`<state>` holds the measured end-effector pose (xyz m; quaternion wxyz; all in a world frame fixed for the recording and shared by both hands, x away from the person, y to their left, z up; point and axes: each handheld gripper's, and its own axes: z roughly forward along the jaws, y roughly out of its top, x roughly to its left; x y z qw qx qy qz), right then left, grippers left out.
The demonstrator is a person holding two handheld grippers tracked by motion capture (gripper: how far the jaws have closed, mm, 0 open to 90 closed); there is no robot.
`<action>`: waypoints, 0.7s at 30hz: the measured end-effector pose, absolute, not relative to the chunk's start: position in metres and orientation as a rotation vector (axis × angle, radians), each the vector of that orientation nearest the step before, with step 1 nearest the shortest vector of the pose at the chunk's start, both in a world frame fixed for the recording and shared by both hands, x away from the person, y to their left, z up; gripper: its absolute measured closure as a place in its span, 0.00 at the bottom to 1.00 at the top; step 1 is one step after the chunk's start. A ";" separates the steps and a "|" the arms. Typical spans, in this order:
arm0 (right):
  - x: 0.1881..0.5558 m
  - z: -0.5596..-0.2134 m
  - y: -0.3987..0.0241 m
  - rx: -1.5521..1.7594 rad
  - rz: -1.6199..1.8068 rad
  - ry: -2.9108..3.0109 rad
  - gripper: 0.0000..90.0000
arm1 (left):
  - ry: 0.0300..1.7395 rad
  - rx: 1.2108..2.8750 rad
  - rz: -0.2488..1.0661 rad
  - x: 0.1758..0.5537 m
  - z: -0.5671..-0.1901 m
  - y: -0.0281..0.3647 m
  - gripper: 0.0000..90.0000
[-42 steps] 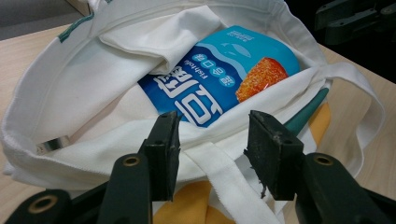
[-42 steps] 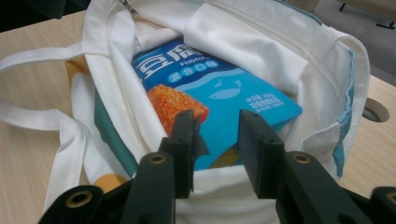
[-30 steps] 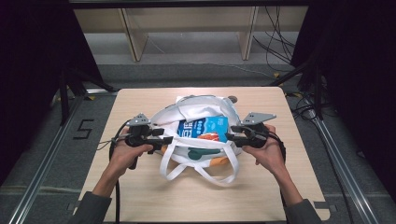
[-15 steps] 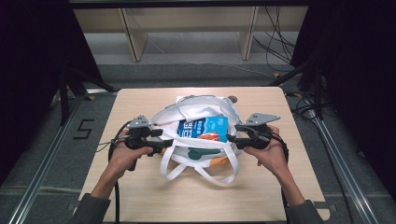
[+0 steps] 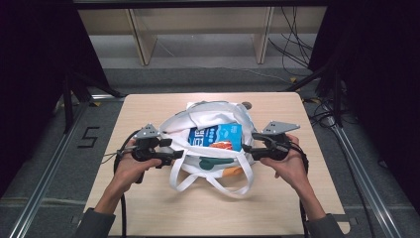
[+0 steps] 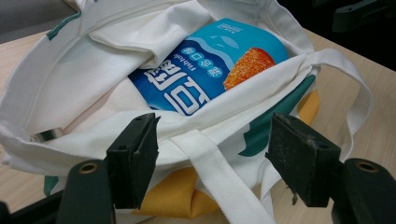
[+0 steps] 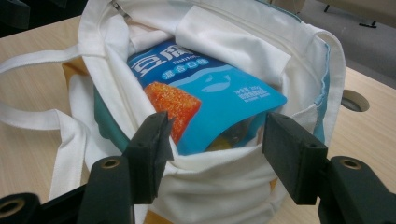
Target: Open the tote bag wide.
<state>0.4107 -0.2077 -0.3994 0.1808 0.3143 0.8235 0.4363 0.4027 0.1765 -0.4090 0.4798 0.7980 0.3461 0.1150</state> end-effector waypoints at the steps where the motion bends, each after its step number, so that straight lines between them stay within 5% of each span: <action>1: 0.409 -0.399 -0.207 0.895 1.235 2.324 0.47 | 0.846 1.950 0.284 0.402 -0.409 0.176 0.36; 21: 0.387 -0.400 -0.218 0.903 1.230 2.316 0.40 | 0.776 1.950 0.313 0.369 -0.404 0.170 0.34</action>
